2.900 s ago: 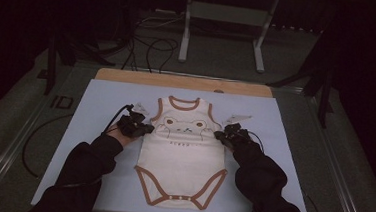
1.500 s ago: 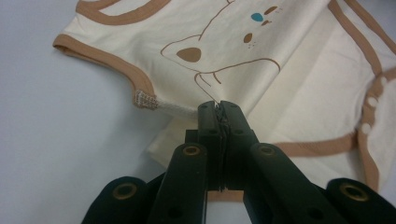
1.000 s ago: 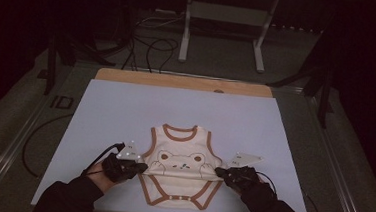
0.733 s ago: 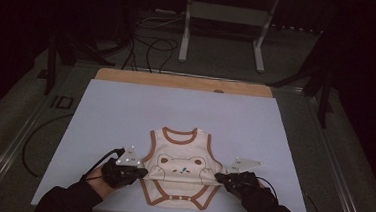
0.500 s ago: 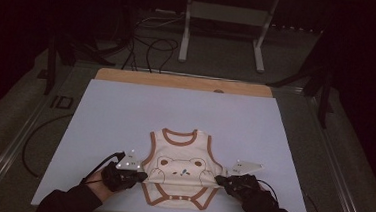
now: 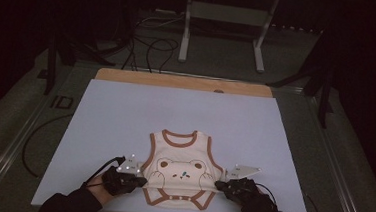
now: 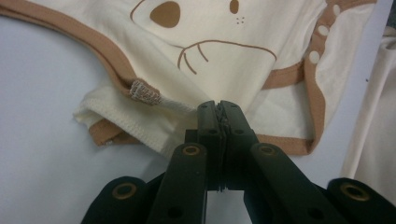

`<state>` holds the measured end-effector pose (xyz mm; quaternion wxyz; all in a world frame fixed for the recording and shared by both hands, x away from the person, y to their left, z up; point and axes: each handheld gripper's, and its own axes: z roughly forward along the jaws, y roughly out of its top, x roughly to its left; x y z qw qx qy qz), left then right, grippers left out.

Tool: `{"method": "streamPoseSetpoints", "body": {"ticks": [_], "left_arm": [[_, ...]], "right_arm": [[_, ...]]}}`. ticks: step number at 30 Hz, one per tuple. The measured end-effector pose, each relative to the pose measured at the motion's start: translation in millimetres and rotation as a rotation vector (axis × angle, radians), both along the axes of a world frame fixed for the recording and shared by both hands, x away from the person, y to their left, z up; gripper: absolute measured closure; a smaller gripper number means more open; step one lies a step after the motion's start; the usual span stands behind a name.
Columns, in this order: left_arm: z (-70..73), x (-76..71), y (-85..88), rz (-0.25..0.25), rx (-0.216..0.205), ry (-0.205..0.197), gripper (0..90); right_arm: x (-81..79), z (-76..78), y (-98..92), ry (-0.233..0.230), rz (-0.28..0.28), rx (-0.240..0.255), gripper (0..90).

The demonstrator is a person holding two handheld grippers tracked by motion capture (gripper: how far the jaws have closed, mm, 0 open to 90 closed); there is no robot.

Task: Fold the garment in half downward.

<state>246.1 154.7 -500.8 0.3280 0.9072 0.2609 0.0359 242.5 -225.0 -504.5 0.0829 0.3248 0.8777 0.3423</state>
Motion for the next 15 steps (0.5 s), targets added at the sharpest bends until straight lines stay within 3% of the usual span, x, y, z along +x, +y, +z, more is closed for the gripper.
{"method": "streamPoseSetpoints", "body": {"ticks": [7, 15], "left_arm": [[-6.6, -0.1, 0.8, -0.01, -0.003, 0.021, 88.5], [-7.8, -1.5, 0.3, -0.015, 0.007, 0.0, 87.0]], "right_arm": [[-0.7, -6.2, -2.7, 0.012, 0.008, 0.003, 88.3], [-1.7, -7.2, -2.6, -0.003, 0.02, -0.007, 87.7]]}}
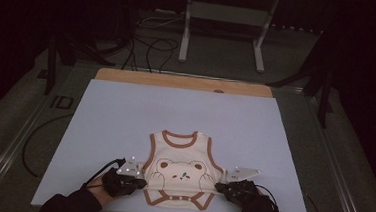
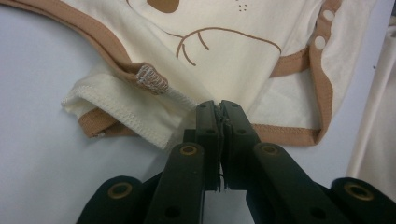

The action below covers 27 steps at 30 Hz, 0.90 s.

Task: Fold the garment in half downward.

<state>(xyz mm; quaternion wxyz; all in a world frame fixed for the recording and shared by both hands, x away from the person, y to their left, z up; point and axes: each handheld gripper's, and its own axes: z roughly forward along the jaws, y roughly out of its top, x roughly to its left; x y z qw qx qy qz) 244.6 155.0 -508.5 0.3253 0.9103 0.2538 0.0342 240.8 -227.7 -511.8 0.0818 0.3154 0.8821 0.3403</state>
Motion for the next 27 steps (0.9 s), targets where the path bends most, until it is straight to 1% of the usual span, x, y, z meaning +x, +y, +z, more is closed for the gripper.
{"method": "streamPoseSetpoints", "body": {"ticks": [3, 7, 9, 10, 11, 12, 13, 15, 16, 17, 18, 19, 20, 21, 22, 23, 25, 26, 27], "left_arm": [[-0.5, -0.5, 0.4, -0.001, -0.001, -0.007, 85.9], [-0.7, 0.1, 1.3, 0.006, -0.006, -0.002, 83.1], [-0.4, 0.7, 1.9, 0.001, -0.01, 0.002, 79.0], [-0.4, 0.7, 1.9, 0.001, -0.01, 0.002, 75.7], [0.4, 2.4, 2.9, -0.005, -0.034, 0.032, 70.3], [1.5, 2.5, 3.4, -0.005, -0.037, 0.032, 66.5], [2.5, 2.6, 3.9, -0.005, -0.037, 0.027, 64.9], [5.0, 3.4, 4.8, 0.0, -0.052, 0.031, 56.5], [6.6, 4.0, 5.4, 0.0, -0.059, 0.028, 55.2], [8.4, 3.9, 5.6, 0.002, -0.071, 0.028, 52.1], [10.2, 3.9, 5.6, 0.003, -0.073, 0.025, 48.1], [12.7, 3.3, 5.5, 0.004, -0.074, 0.024, 46.8], [12.7, 3.3, 5.5, 0.004, -0.074, 0.024, 43.5], [15.2, 2.7, 5.2, -0.003, -0.08, 0.017, 43.5], [18.3, 2.6, 5.2, -0.004, -0.081, 0.01, 39.7], [20.3, 2.2, 5.3, -0.003, -0.092, 0.007, 36.2], [22.4, 2.4, 5.7, -0.001, -0.094, 0.006, 30.8], [27.7, 3.5, 7.3, -0.001, -0.112, 0.003, 25.6], [30.0, 3.8, 7.9, -0.012, -0.115, -0.002, 20.6]], "right_arm": [[0.1, -0.4, -0.6, 0.003, 0.001, 0.002, 87.2], [0.6, -0.1, -1.1, 0.008, 0.005, -0.001, 85.9], [0.4, 0.7, -0.5, 0.014, 0.009, -0.001, 80.6], [0.4, 0.7, -0.5, 0.014, 0.009, -0.001, 80.6], [-0.5, 1.8, 0.1, 0.002, 0.014, -0.009, 76.9], [-0.8, 2.8, 0.1, -0.002, 0.021, -0.007, 73.2], [-1.8, 4.5, 0.5, -0.008, 0.029, 0.004, 70.5], [-3.3, 7.9, 2.4, -0.017, 0.04, 0.011, 62.6], [-3.7, 9.6, 3.1, -0.018, 0.043, 0.014, 57.8], [-3.4, 11.0, 3.7, -0.022, 0.043, 0.018, 53.8], [-2.3, 12.3, 3.7, -0.022, 0.047, 0.02, 49.9], [-1.9, 13.5, 3.9, -0.016, 0.039, 0.027, 46.4], [-1.4, 14.8, 3.8, -0.018, 0.036, 0.031, 44.1], [-1.4, 14.8, 3.8, -0.018, 0.036, 0.031, 44.1], [-0.6, 16.2, 3.6, -0.019, 0.039, 0.035, 41.5], [0.4, 18.3, 3.0, -0.023, 0.04, 0.042, 37.7], [1.3, 19.7, 2.9, -0.023, 0.035, 0.046, 36.3], [3.2, 24.2, 1.8, -0.028, 0.033, 0.056, 31.4], [4.1, 26.1, 1.2, -0.028, 0.032, 0.062, 29.4]]}}
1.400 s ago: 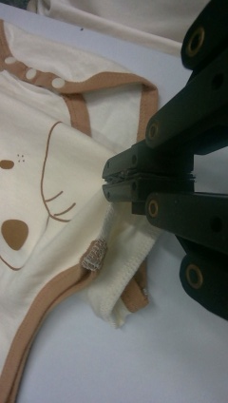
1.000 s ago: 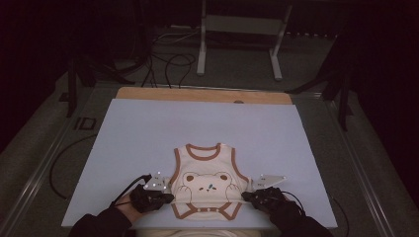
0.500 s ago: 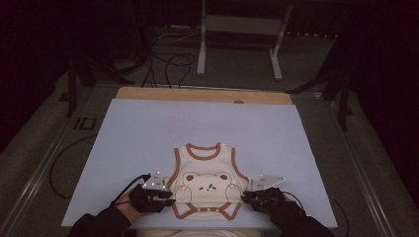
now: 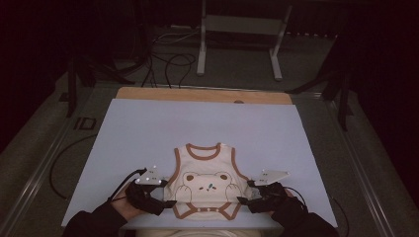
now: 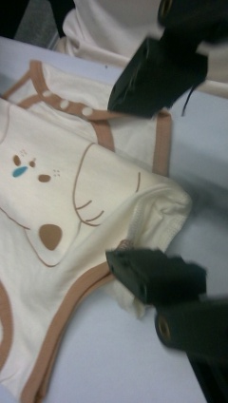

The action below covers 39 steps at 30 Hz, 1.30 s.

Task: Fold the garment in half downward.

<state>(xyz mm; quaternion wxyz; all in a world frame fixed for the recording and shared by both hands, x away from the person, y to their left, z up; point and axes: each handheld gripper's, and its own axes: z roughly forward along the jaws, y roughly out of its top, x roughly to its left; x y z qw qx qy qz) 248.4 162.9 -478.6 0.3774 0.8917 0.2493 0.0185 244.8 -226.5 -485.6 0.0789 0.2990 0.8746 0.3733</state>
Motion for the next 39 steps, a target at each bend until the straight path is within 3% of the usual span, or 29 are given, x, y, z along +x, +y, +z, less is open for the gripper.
{"method": "streamPoseSetpoints", "body": {"ticks": [7, 10, 16, 33, 39], "left_arm": [[15.6, 1.9, -0.7, -0.004, 0.001, -0.047, 1.7], [20.5, 5.2, 0.1, -0.003, -0.005, -0.052, 0.5], [31.4, 14.7, 1.7, 0.005, -0.006, -0.068, 0.5], [57.7, 48.9, -1.6, 0.002, -0.029, -0.108, 0.4], [63.3, 62.9, -4.1, -0.003, -0.034, -0.118, 0.4]], "right_arm": [[8.3, 13.4, -3.6, -0.026, -0.008, 0.057, 14.6], [12.7, 18.3, -4.2, -0.033, -0.007, 0.084, 13.2], [21.6, 26.2, -0.4, -0.053, -0.006, 0.091, 11.2], [59.3, 59.1, 11.7, -0.154, 0.024, 0.082, 9.7], [73.7, 69.0, 15.2, -0.164, 0.036, 0.083, 9.8]]}}
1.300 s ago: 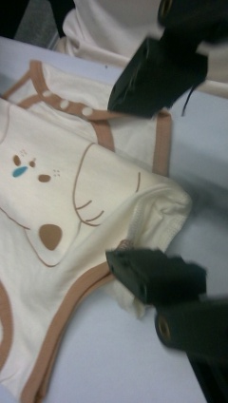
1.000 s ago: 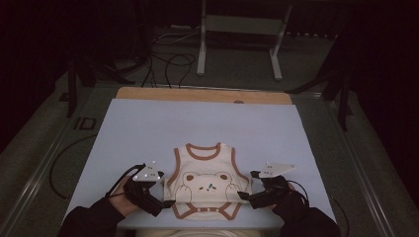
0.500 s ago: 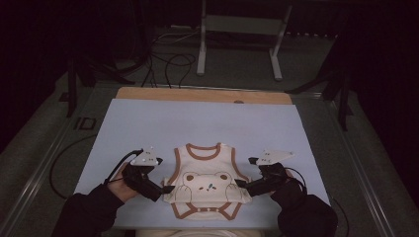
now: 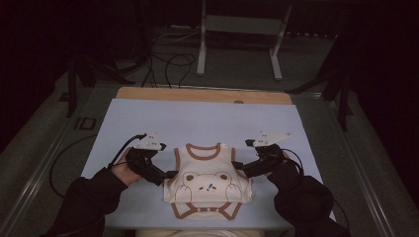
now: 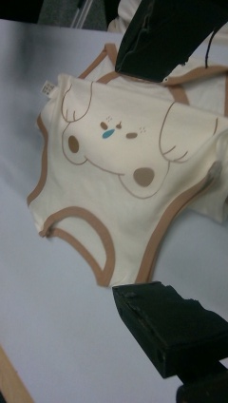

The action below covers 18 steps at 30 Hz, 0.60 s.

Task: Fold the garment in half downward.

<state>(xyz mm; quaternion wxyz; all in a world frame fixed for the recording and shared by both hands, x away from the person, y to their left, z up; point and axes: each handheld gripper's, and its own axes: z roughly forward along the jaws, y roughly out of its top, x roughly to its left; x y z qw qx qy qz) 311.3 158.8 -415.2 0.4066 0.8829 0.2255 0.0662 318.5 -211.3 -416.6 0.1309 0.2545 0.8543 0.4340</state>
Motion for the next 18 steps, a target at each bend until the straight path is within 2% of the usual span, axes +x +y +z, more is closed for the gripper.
{"method": "streamPoseSetpoints", "body": {"ticks": [8, 11, 18], "left_arm": [[0.2, 22.1, -1.6, 0.022, -0.007, 0.015, 0.4], [-0.7, 28.9, -3.4, 0.027, 0.002, 0.007, 0.2], [-7.6, 45.5, -6.7, 0.038, -0.017, -0.008, 0.2]], "right_arm": [[20.4, -0.7, 4.5, 0.005, 0.01, -0.01, 10.0], [28.0, -3.7, 7.1, 0.017, 0.018, -0.016, 10.0], [45.4, -15.1, 14.1, 0.046, 0.029, -0.026, 10.0]]}}
